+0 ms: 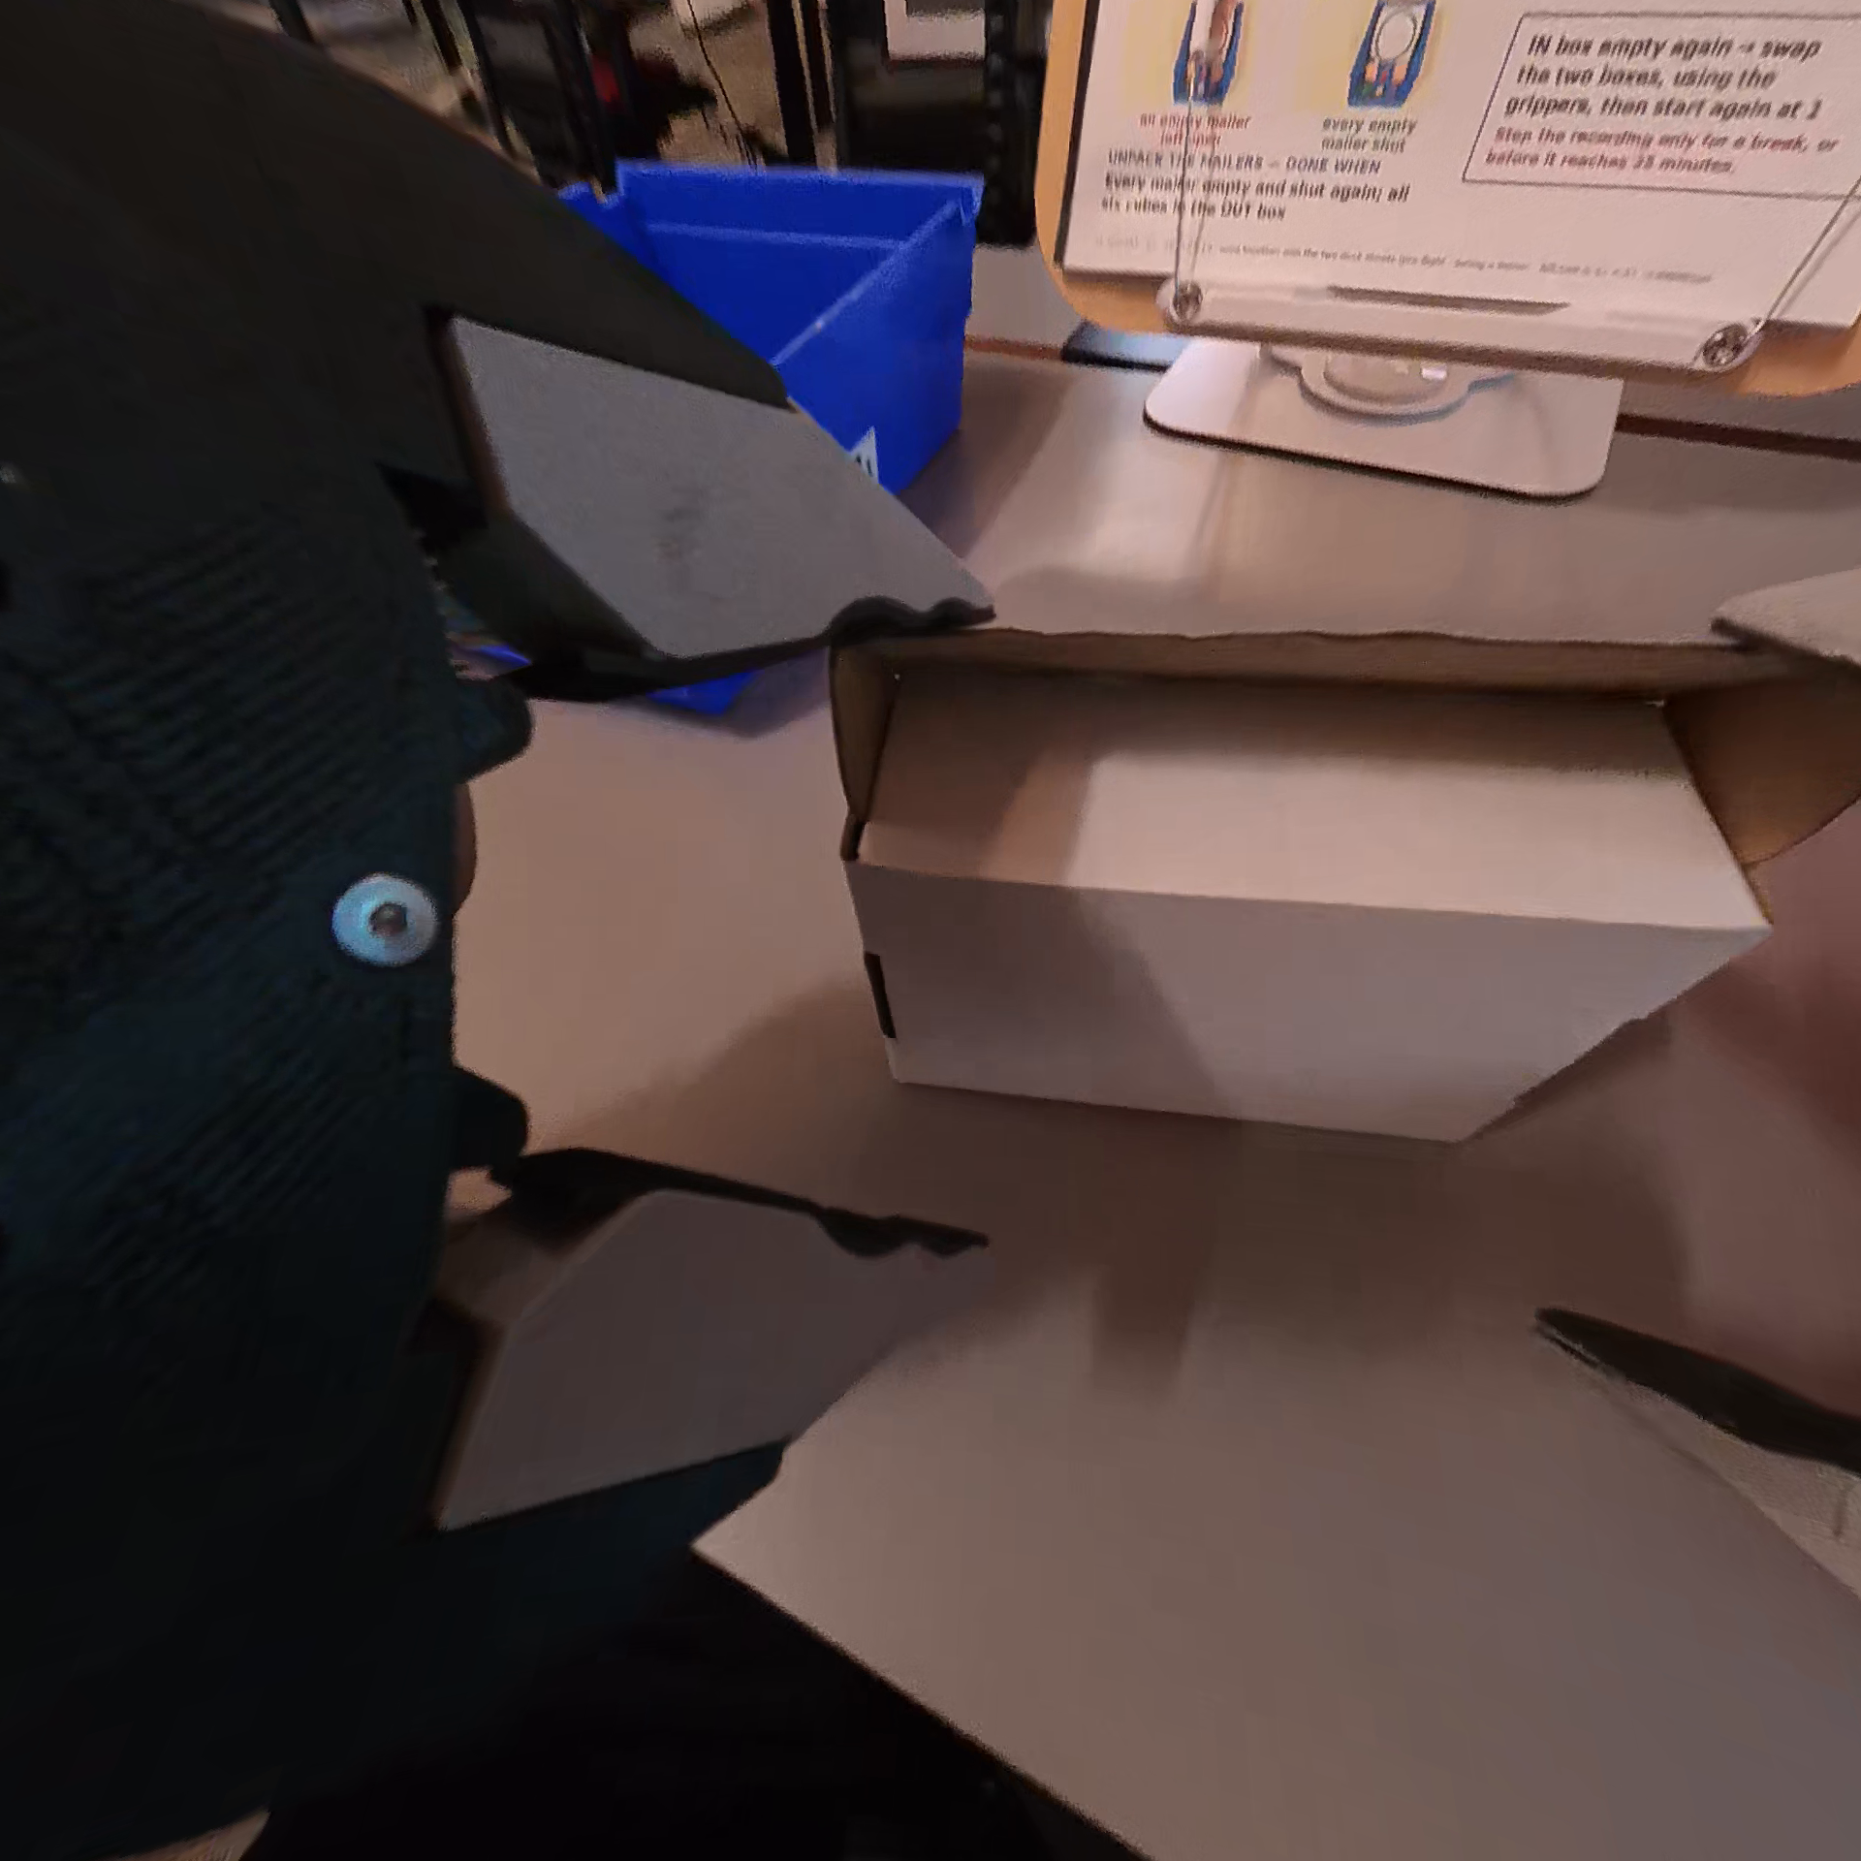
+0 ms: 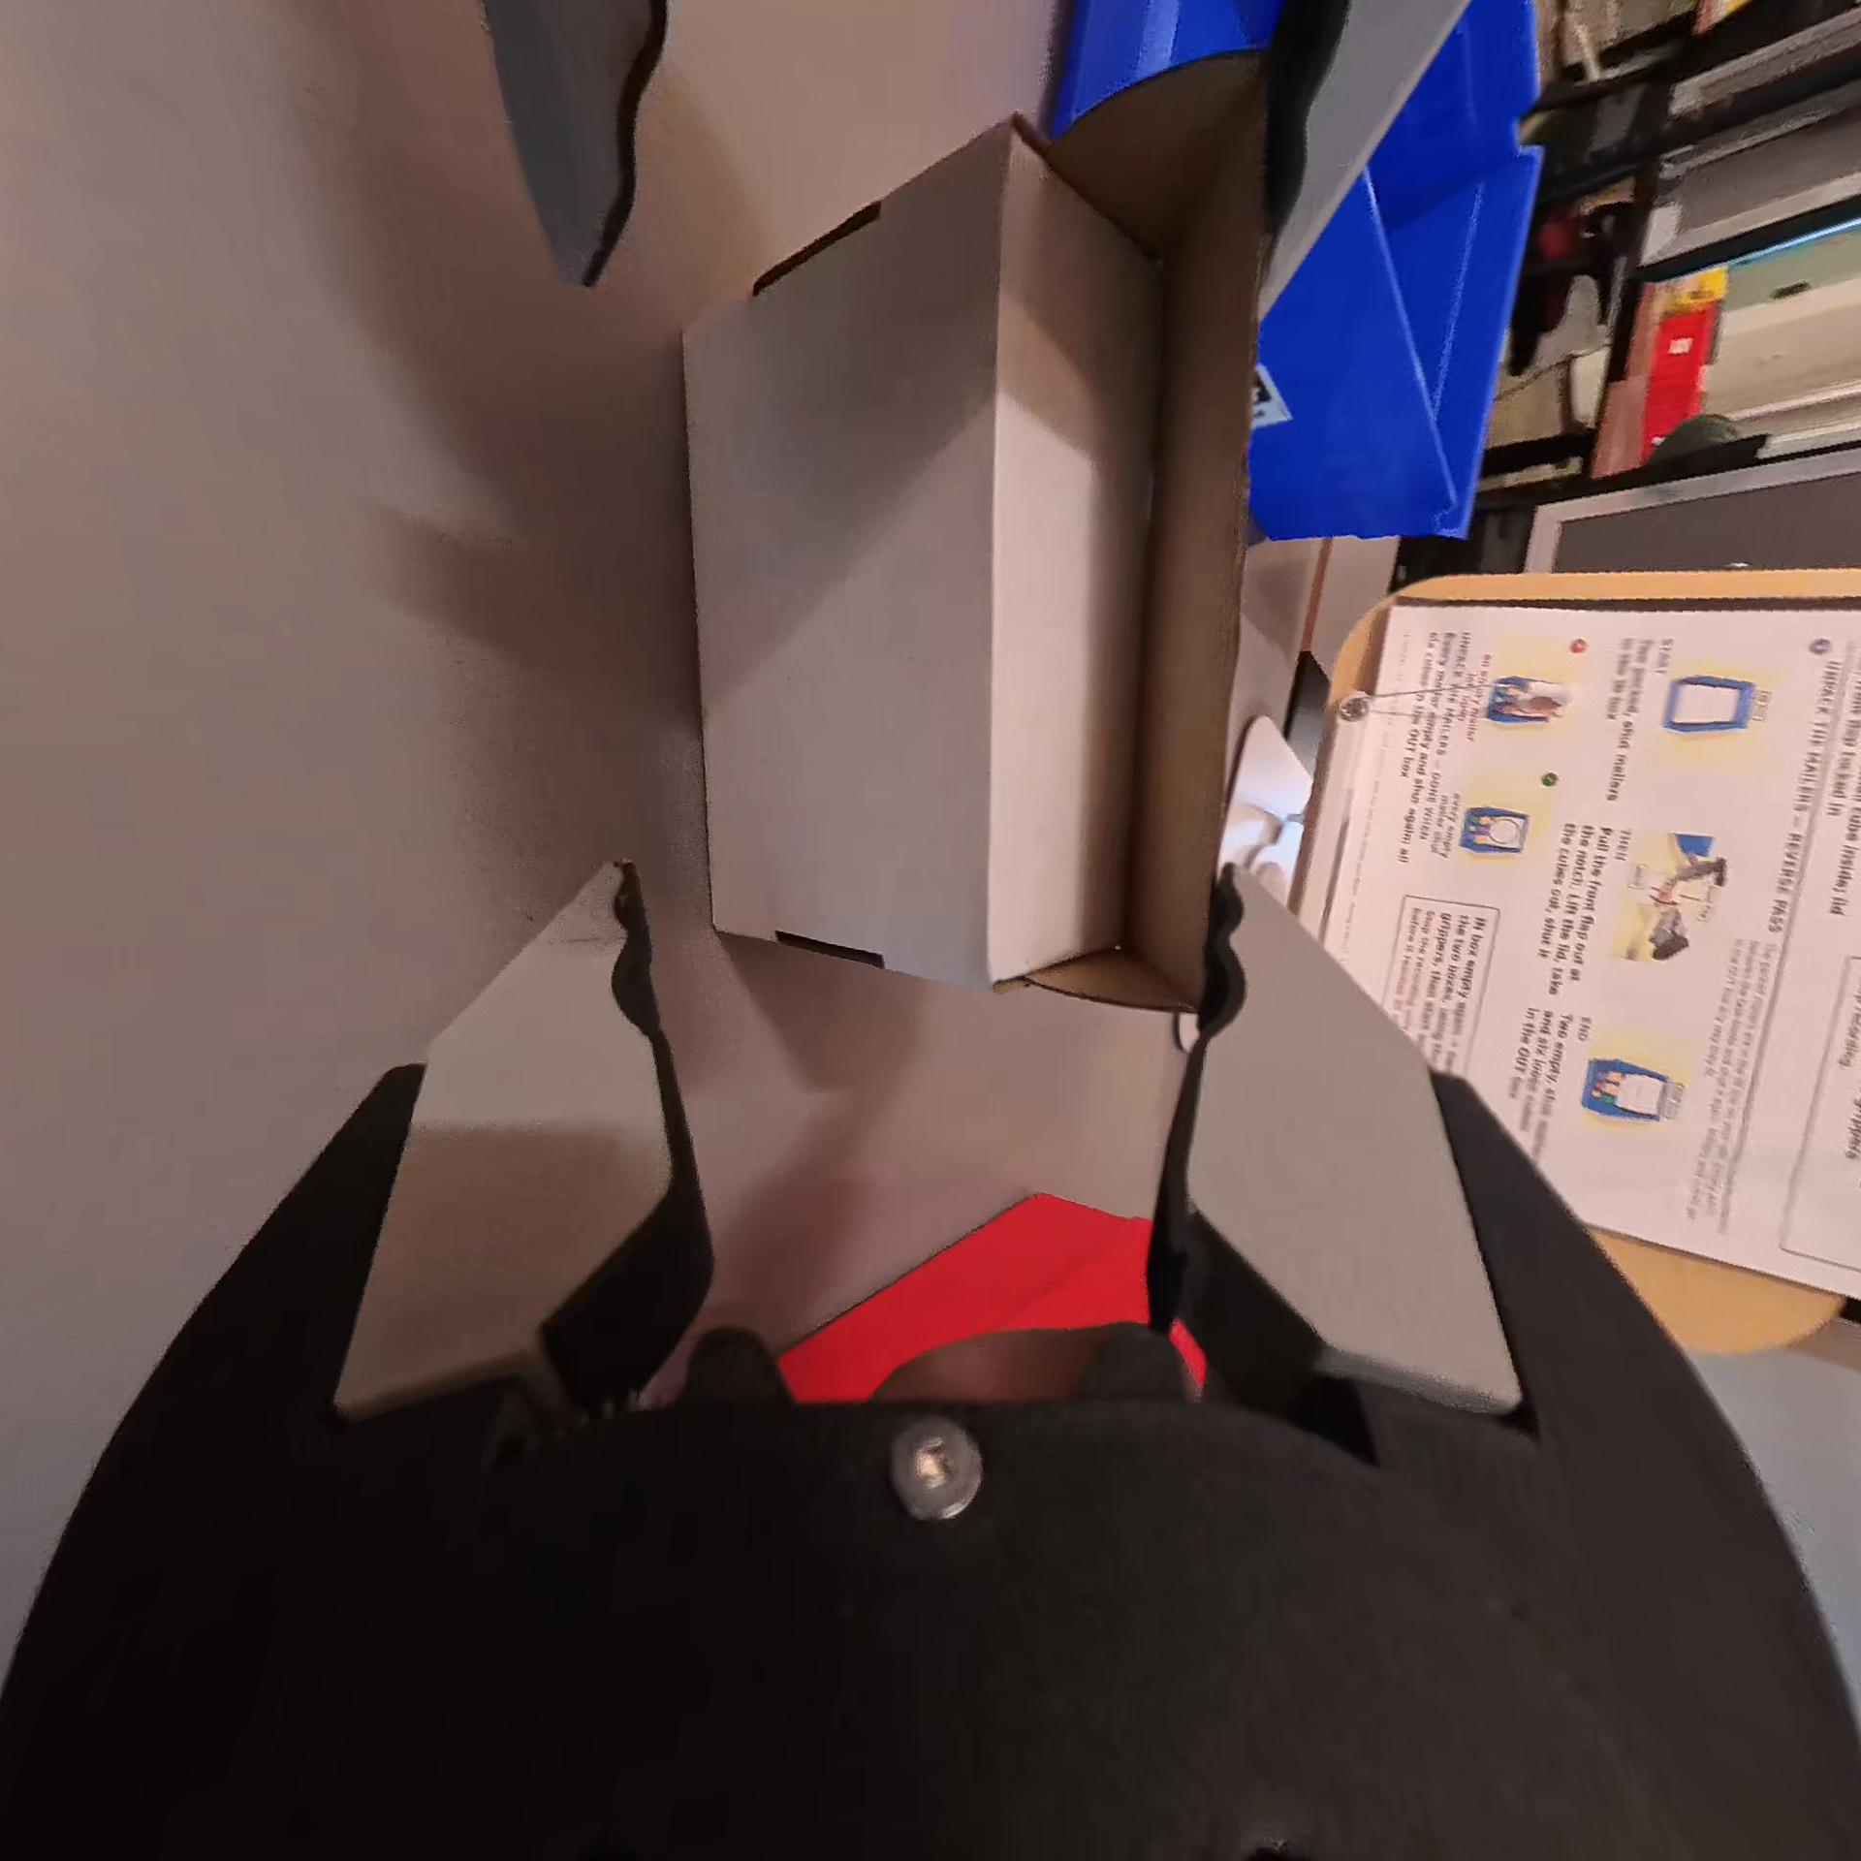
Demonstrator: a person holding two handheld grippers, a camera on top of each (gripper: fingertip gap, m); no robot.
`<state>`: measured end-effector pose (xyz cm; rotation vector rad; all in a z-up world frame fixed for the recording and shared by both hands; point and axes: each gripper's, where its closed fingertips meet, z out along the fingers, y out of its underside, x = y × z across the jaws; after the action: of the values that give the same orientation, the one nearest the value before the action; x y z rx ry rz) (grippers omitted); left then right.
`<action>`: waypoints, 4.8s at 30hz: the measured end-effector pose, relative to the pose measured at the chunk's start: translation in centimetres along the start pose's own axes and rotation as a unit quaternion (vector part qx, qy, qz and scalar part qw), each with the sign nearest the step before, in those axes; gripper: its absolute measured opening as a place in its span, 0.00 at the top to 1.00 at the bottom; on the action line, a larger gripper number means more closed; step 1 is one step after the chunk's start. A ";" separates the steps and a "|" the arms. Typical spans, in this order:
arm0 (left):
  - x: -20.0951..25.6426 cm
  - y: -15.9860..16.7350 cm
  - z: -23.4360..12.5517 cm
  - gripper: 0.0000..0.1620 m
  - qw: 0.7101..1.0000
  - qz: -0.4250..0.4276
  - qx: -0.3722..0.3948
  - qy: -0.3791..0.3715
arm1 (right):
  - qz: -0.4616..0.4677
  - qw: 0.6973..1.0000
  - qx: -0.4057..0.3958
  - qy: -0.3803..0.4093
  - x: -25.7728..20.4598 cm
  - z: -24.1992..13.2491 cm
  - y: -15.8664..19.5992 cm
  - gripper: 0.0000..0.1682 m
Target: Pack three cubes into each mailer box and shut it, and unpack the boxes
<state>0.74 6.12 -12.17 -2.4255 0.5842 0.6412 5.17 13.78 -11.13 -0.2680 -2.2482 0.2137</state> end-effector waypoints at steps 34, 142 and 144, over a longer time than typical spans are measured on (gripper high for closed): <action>3.6 1.9 2.1 0.01 0.997 0.068 0.033 -0.002 | 0.100 0.986 0.019 -0.132 -4.1 -0.2 -1.2 0.27; -10.2 3.3 -8.1 0.43 0.870 -0.364 0.323 0.083 | -0.227 0.911 -0.324 0.117 -0.7 -12.4 31.9 0.58; -10.1 3.1 -7.7 0.43 0.871 -0.364 0.320 0.086 | -0.204 0.918 -0.332 0.079 -0.9 -12.3 31.7 0.56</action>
<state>-6.47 1.72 -2.16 -1.8489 -0.0907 -0.0939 18.99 44.89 -11.70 -0.1520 -2.0879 -0.7795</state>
